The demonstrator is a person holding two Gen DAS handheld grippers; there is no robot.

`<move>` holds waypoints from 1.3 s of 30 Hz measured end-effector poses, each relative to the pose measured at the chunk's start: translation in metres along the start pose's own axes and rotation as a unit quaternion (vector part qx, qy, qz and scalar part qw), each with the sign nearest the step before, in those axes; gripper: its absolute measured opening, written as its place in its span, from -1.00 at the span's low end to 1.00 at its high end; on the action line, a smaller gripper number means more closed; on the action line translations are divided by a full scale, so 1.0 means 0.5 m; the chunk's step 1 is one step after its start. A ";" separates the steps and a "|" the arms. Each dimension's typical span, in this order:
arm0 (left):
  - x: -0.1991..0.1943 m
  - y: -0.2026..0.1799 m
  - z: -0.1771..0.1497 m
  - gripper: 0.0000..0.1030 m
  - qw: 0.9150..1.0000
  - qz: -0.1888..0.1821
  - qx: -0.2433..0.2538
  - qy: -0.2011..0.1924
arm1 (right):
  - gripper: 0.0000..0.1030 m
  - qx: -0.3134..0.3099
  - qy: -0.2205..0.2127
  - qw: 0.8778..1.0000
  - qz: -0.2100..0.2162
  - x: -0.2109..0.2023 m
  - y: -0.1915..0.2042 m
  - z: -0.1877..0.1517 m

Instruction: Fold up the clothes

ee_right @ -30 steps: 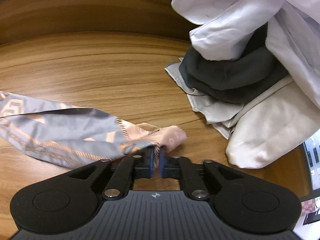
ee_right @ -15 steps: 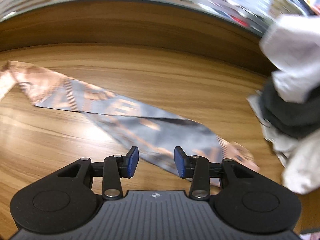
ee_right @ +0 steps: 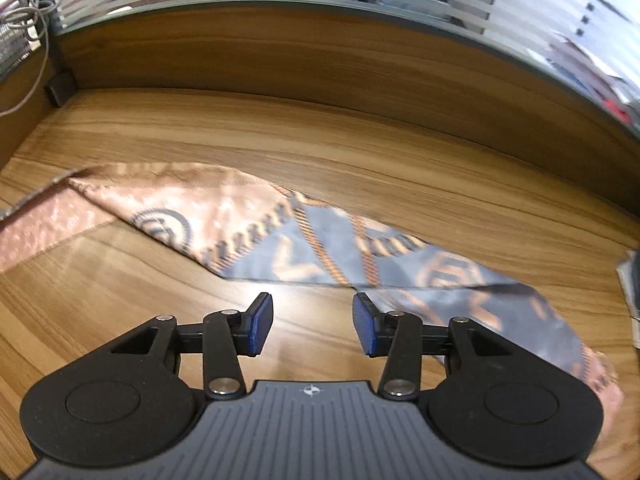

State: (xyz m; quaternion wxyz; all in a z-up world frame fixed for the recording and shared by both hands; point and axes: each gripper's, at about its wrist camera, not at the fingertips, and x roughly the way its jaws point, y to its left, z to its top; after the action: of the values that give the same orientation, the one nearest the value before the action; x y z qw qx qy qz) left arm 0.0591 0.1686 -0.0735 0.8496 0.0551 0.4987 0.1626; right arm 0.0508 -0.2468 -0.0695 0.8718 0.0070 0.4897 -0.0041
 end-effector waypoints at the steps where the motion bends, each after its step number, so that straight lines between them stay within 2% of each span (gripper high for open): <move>1: -0.001 -0.011 -0.005 -0.24 1.000 -0.009 0.003 -0.001 | 0.02 0.000 -0.001 1.000 0.007 0.009 0.010 0.007; 6: -0.005 -0.064 -0.034 -0.19 0.998 -0.060 0.024 0.000 | 0.03 -0.027 -0.001 0.999 0.040 0.061 0.065 0.033; 10: -0.006 -0.098 -0.060 0.00 0.994 -0.093 0.050 -0.001 | 0.03 -0.054 0.006 0.997 0.062 0.096 0.107 0.052; 14: -0.011 -0.126 -0.077 0.02 0.991 -0.107 0.081 -0.002 | 0.00 -0.097 0.015 0.993 0.063 0.130 0.137 0.063; 18: -0.011 -0.143 -0.089 0.08 0.988 -0.105 0.109 -0.007 | -0.37 -0.114 0.024 0.991 0.071 0.149 0.143 0.073; 21: -0.012 -0.161 -0.099 0.15 0.985 -0.093 0.140 -0.021 | -0.99 -0.122 0.027 0.989 0.081 0.147 0.138 0.078; 24: -0.009 -0.168 -0.102 0.15 0.984 -0.091 0.154 -0.025 | -0.99 -0.118 0.014 0.989 0.089 0.133 0.133 0.088; 31: -0.001 -0.183 -0.101 0.15 0.980 -0.100 0.169 -0.029 | -0.99 -0.090 -0.016 0.990 0.103 0.032 0.087 0.118; 39: -0.008 -0.212 -0.094 0.15 0.967 -0.139 0.208 -0.051 | -0.99 -0.075 0.011 0.993 0.096 -0.059 0.024 0.107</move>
State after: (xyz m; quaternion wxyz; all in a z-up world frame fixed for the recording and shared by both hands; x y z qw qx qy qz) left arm 0.0399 0.0645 -0.1209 0.8583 0.1685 0.4799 -0.0676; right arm 0.0815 -0.2358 -0.0163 0.8608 -0.0116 0.4954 0.1163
